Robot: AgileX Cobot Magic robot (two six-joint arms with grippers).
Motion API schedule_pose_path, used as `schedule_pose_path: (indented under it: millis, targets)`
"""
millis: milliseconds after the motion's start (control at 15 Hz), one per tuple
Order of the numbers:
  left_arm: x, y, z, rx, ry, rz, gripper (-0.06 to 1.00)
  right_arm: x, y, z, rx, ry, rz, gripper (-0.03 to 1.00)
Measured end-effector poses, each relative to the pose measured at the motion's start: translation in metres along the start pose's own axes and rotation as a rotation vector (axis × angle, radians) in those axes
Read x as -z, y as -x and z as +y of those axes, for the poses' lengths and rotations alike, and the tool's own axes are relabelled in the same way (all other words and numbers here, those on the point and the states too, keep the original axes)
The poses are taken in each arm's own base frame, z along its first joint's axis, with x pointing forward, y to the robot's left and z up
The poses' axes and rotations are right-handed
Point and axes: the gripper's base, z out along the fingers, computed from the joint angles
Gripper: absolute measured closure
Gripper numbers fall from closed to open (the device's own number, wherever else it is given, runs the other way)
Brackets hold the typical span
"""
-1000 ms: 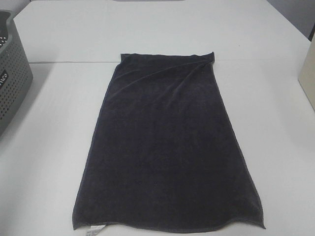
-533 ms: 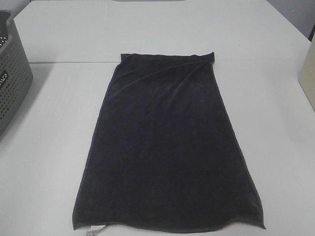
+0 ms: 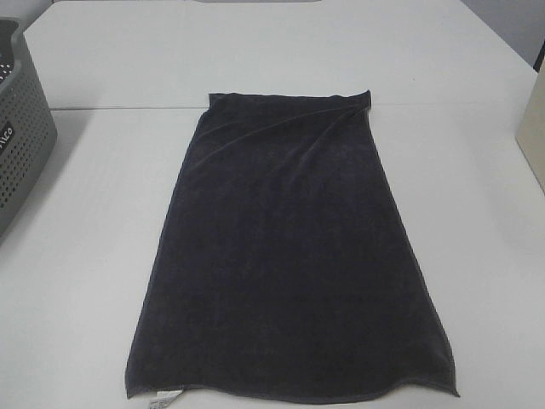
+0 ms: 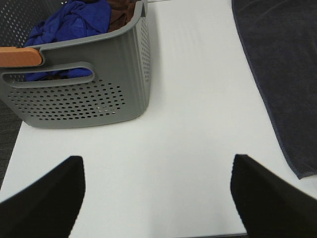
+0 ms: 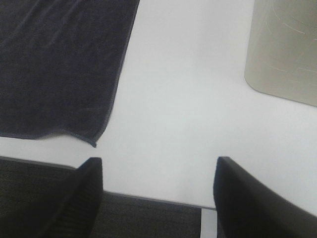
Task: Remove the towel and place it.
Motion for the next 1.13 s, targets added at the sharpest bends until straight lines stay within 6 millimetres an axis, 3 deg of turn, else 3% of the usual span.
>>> schedule_pose_path:
  millis: [200,1133]
  targets:
    - [-0.007,-0.0015,0.0008,0.039,0.012,-0.018,0.18,-0.0085,0.0025,-0.0002,0.007,-0.005,-0.056,0.32]
    - [-0.007,-0.001,-0.0015,0.055,-0.013,-0.022,0.18,-0.009,0.003,-0.0003,0.007,-0.006,-0.063,0.32]
